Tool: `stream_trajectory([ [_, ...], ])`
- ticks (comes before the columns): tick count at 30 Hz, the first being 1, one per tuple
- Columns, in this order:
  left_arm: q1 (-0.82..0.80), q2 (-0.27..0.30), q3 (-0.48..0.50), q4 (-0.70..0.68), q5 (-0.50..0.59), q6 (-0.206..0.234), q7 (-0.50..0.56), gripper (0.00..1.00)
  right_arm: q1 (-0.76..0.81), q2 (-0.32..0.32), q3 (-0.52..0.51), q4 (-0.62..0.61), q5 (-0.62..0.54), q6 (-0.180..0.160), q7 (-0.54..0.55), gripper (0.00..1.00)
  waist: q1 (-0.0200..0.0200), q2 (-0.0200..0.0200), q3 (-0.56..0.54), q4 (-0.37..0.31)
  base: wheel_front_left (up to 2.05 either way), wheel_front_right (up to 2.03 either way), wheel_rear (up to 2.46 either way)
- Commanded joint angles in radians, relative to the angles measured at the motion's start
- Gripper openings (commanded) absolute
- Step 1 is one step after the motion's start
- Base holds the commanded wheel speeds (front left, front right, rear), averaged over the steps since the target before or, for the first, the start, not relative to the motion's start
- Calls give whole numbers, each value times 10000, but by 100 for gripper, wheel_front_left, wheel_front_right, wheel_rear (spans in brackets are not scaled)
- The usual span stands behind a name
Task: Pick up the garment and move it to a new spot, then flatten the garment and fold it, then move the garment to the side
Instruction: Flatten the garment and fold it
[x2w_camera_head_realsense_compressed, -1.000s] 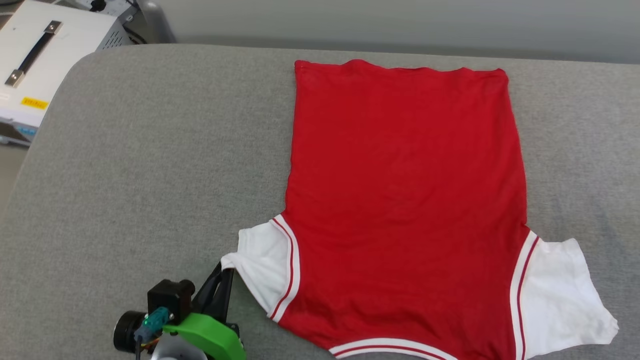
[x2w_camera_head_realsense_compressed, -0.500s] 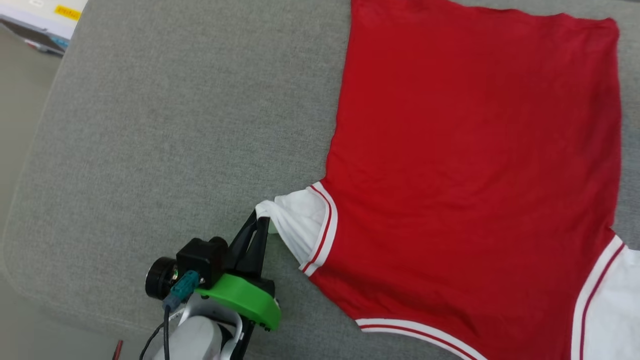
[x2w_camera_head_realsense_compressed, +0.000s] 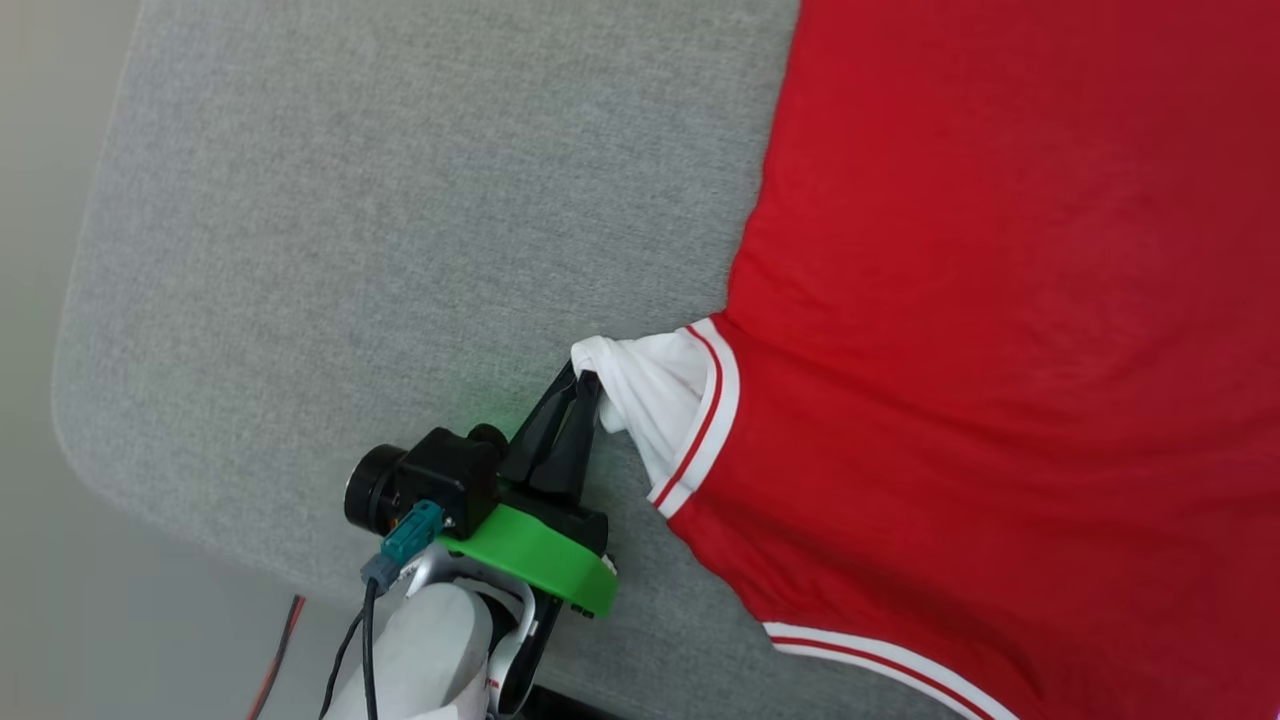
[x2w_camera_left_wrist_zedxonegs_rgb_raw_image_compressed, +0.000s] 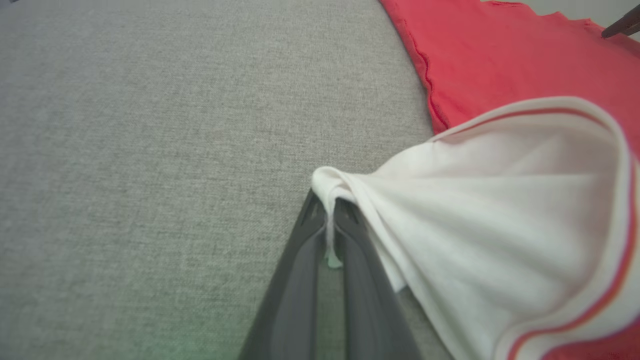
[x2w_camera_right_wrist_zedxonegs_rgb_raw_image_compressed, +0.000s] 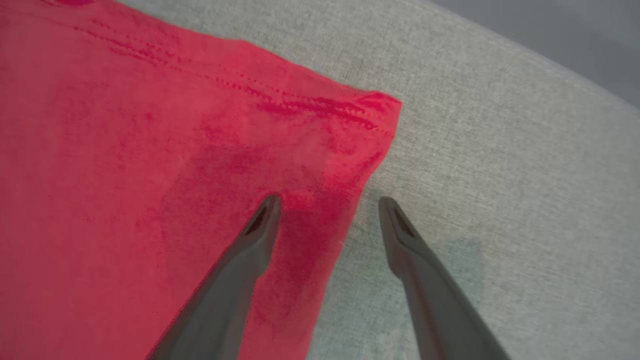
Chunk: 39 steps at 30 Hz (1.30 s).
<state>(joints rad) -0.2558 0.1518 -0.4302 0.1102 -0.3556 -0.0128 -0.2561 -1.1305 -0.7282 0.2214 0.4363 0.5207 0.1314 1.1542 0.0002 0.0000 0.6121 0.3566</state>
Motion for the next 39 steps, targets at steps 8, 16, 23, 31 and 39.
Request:
stream_trajectory([
  [8, -65, -339, 457, 227, 383, -355, -57, 0, 1105, 83, -46, 1015, -101, -7, -52, 52, -2, 0, 460, 515, 0, 0, 0],
  [16, 160, -395, 848, 394, 645, -497, -57, 0, 935, 101, -128, 841, -121, -7, -727, 0, -2, 0, -70, 133, 0, 0, 0],
  [23, 622, -372, 1124, 502, 810, -550, -57, 0, 963, 278, -412, 351, 652, -7, -2140, 0, -2, 0, -1066, -336, 0, 0, 0],
  [31, 1235, -107, 1369, 634, 901, -503, -57, 0, 3039, -909, 52, -1285, 2042, -7, -3517, 0, -2, 0, -2281, -1010, 0, 0, 0],
  [39, 1957, 274, 1634, 752, 745, -347, -17, 0, 6251, -1637, -293, -3101, 2825, -7, -4594, 0, -2, 0, -3300, -1768, 0, 0, 0],
])
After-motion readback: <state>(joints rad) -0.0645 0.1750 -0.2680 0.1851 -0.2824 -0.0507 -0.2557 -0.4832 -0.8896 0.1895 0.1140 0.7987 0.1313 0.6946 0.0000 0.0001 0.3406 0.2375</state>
